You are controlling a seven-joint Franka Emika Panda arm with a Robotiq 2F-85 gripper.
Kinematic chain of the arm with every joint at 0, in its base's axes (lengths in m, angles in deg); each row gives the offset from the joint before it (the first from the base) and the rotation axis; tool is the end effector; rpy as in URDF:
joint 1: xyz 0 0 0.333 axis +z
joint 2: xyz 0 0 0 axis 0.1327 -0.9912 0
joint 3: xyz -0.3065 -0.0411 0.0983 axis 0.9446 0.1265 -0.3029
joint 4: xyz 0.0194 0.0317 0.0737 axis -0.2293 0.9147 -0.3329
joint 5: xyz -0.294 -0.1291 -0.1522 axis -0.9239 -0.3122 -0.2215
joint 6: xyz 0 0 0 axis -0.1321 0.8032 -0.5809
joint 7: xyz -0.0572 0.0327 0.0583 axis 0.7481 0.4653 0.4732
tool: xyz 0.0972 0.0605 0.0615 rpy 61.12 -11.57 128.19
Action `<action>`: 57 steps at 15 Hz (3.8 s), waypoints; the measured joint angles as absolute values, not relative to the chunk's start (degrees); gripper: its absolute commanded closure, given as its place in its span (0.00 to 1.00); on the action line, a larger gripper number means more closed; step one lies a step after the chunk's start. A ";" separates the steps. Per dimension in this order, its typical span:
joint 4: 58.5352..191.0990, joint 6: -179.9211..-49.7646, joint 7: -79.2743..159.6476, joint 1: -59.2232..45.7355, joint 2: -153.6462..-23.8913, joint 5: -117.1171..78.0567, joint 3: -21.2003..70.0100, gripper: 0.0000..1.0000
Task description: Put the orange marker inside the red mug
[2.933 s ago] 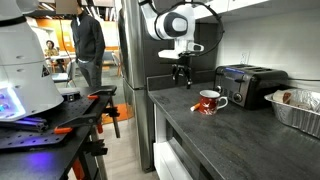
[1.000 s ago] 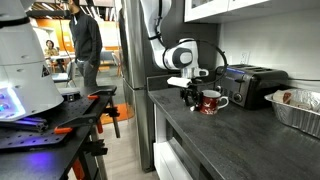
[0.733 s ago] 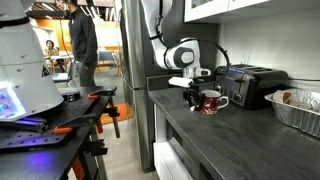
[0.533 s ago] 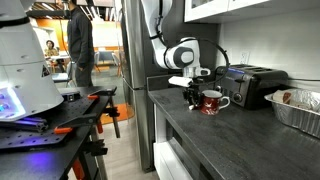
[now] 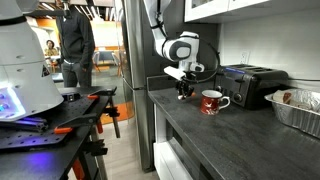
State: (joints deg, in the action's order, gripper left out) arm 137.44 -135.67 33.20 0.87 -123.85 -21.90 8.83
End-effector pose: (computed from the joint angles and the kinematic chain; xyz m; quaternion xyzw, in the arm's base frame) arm 0.5711 0.2085 0.0642 -0.9781 -0.1994 0.0089 0.0594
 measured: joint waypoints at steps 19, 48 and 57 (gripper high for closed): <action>138.54 -120.48 18.65 -22.86 -120.13 37.94 -4.47 0.94; 146.03 -98.67 4.95 -12.06 -116.25 81.51 20.04 0.93; 138.01 -97.05 10.36 -11.81 -123.73 81.49 20.32 0.42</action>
State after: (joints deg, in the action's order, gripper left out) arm 138.01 -97.05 10.36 -11.81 -123.73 81.49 20.32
